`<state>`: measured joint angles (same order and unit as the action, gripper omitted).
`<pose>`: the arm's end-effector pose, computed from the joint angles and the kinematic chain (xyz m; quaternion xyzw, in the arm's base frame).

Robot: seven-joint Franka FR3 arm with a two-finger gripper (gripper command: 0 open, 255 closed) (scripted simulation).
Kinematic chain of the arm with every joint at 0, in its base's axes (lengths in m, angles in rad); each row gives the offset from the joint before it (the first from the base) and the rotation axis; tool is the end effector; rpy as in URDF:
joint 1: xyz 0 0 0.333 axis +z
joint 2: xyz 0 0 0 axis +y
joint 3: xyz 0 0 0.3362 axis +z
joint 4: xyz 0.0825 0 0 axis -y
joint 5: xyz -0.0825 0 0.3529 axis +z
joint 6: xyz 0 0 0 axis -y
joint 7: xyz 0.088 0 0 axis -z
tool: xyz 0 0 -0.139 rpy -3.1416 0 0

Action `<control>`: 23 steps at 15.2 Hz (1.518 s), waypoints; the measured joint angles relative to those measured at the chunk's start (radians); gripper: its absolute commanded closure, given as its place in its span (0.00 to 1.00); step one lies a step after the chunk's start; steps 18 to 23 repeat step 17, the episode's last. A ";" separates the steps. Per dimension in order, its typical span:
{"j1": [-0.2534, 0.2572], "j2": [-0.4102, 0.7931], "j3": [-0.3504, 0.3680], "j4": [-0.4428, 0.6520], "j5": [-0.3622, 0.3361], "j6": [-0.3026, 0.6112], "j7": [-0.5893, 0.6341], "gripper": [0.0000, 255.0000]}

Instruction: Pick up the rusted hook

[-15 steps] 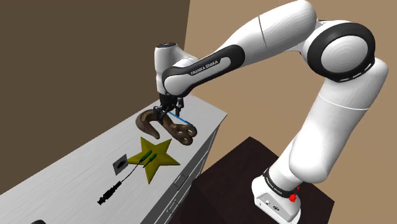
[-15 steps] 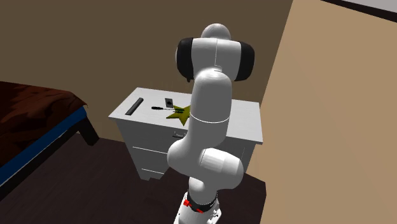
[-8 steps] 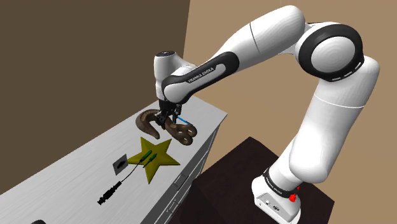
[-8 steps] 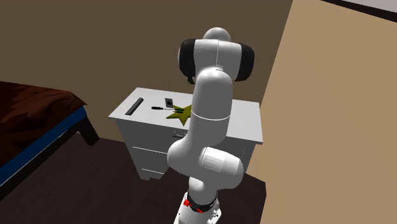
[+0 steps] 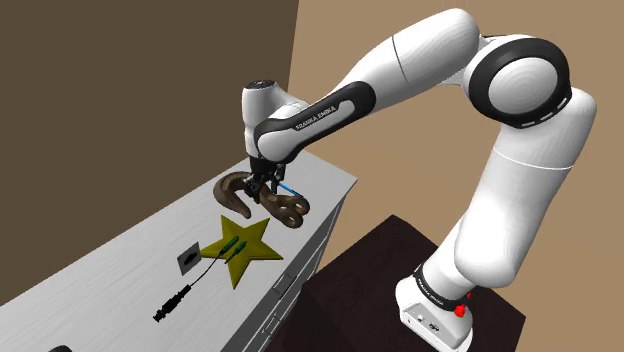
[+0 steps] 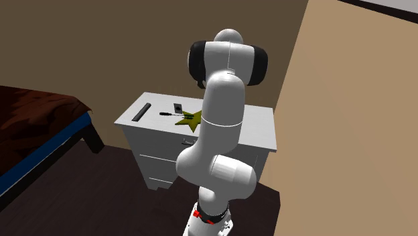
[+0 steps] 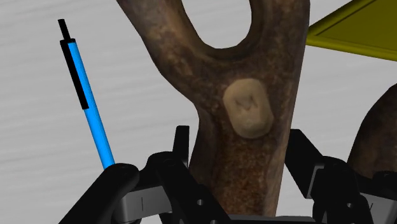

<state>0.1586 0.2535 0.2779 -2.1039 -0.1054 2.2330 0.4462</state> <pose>0.4950 0.2218 0.3023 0.9980 0.0276 -0.0487 0.0286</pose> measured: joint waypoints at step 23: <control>-0.009 -0.113 0.012 0.065 0.045 -0.173 -0.033 1.00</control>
